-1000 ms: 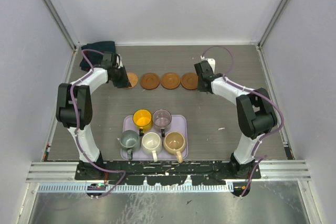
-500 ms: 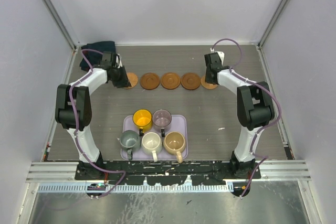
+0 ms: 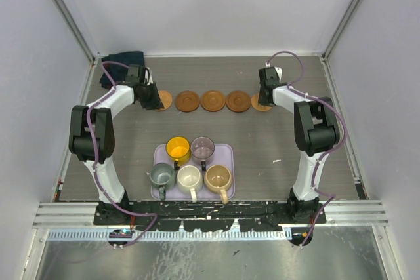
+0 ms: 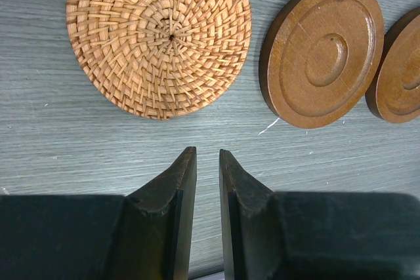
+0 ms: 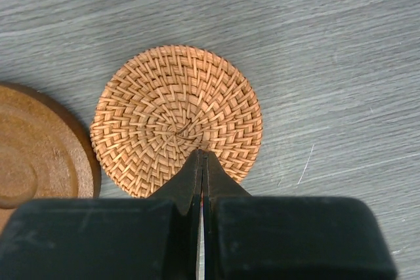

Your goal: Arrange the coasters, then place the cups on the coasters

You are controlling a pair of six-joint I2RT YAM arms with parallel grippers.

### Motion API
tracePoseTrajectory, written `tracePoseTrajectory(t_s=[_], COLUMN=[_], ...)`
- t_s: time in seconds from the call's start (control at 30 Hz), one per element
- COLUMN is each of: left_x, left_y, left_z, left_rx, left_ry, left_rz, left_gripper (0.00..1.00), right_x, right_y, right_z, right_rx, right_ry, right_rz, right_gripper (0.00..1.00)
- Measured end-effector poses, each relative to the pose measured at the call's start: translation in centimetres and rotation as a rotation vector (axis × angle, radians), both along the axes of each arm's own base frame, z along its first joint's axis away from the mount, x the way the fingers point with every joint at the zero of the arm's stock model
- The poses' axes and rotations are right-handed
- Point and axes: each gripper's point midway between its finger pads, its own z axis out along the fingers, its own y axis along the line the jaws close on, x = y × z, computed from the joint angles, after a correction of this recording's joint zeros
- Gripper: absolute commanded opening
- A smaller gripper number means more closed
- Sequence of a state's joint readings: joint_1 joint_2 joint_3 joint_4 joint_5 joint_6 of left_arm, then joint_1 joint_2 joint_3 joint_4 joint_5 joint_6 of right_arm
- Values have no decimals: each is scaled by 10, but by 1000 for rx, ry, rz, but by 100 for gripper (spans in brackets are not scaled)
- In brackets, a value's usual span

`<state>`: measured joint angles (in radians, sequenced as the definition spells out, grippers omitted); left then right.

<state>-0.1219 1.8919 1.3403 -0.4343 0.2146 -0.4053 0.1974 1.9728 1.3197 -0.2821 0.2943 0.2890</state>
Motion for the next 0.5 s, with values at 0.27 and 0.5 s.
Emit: tracePoseTrajectory(t_s=[0.27,0.5], left_x=[0,0], left_y=[0,0], left_z=[0,0], left_rx=[0,0], left_ry=[0,0], left_rz=[-1,0], left_gripper=[22,22], right_x=[5,6], right_y=[-12,-23], right_z=[-3,-3], right_rx=[0,-1], right_ry=[-10,-10], right_rz=[-28,-53], right_gripper=[1,1])
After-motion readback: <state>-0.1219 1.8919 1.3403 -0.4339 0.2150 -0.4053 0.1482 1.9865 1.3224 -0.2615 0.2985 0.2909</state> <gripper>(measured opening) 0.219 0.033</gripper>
